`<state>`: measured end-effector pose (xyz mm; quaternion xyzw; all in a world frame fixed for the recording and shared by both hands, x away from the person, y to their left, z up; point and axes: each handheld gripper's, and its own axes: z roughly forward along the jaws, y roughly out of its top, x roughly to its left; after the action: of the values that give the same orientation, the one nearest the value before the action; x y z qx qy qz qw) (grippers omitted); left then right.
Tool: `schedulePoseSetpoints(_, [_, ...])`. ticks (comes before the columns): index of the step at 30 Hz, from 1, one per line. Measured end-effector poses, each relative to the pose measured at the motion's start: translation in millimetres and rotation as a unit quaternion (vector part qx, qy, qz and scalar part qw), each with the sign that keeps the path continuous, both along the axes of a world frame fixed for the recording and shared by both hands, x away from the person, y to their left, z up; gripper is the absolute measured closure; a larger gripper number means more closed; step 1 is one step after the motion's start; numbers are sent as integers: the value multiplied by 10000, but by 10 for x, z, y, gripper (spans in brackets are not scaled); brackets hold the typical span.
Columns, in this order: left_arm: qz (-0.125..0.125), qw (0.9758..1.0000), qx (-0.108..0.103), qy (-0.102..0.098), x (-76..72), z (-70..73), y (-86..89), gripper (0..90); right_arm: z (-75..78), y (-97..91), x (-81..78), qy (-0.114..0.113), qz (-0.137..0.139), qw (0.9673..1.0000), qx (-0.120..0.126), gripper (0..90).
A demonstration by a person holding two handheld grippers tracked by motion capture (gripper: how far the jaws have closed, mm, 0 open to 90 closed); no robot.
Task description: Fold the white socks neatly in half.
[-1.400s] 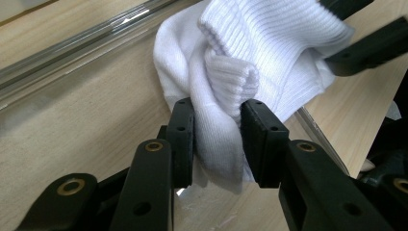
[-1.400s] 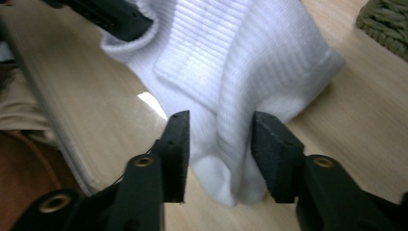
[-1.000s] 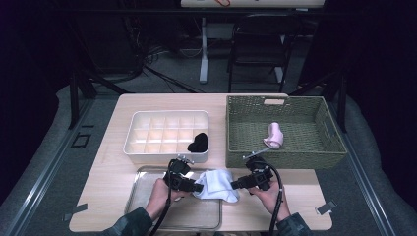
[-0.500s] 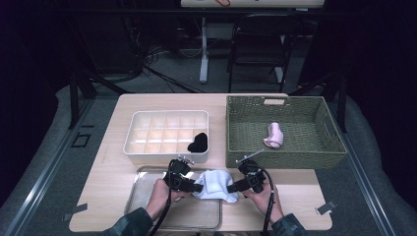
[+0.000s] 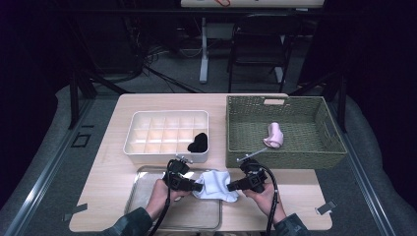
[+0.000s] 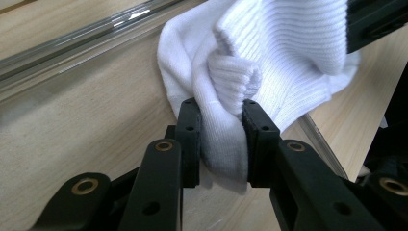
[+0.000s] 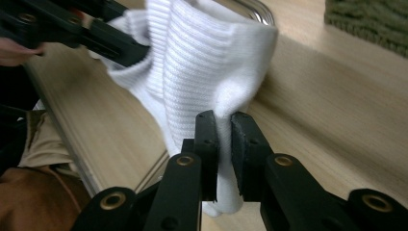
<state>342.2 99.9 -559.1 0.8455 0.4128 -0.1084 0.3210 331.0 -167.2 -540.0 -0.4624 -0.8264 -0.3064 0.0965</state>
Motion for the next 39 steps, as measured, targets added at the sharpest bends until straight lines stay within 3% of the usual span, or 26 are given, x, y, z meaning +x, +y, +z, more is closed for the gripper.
schedulePoseSetpoints(1, [7, 10000, -30, 8, -4, -1, -9, 723, 59, 2, -14, -125, 56, 9999, 80, 821])
schedulePoseSetpoints(7, [-4, 10000, -20, 31, 3, -4, -7, 721, 147, 96, -64, -313, 211, 9993, 80, 839])
schedulePoseSetpoints(10, [5, 10000, -39, 68, 4, -1, -10, 722, 189, 139, -88, -672, 148, 9974, 193, 853])
schedulePoseSetpoints(15, [56, 9998, -124, 146, 17, -7, -22, 724, 245, 201, -85, -780, 225, 9963, 298, 864])
schedulePoseSetpoints(19, [15, 9997, -149, 190, 30, -22, -61, 725, 264, 295, -93, -822, 374, 9955, 297, 867])
schedulePoseSetpoints(24, [-9, 9996, -176, 229, 47, -32, -62, 709, 162, 474, -88, -710, 574, 9957, 186, 868])
schedulePoseSetpoints(30, [-14, 9993, -142, 348, 82, 22, 26, 561, 62, 567, -93, -629, 701, 9955, -43, 864])
schedulePoseSetpoints(32, [116, 9994, -228, 235, 91, 95, 43, 516, 30, 622, -110, -666, 766, 9946, -209, 860])
schedulePoseSetpoints(39, [26, 9994, -332, -3, 65, 218, -23, 477, 20, 682, -118, -689, 793, 9939, -324, 854])
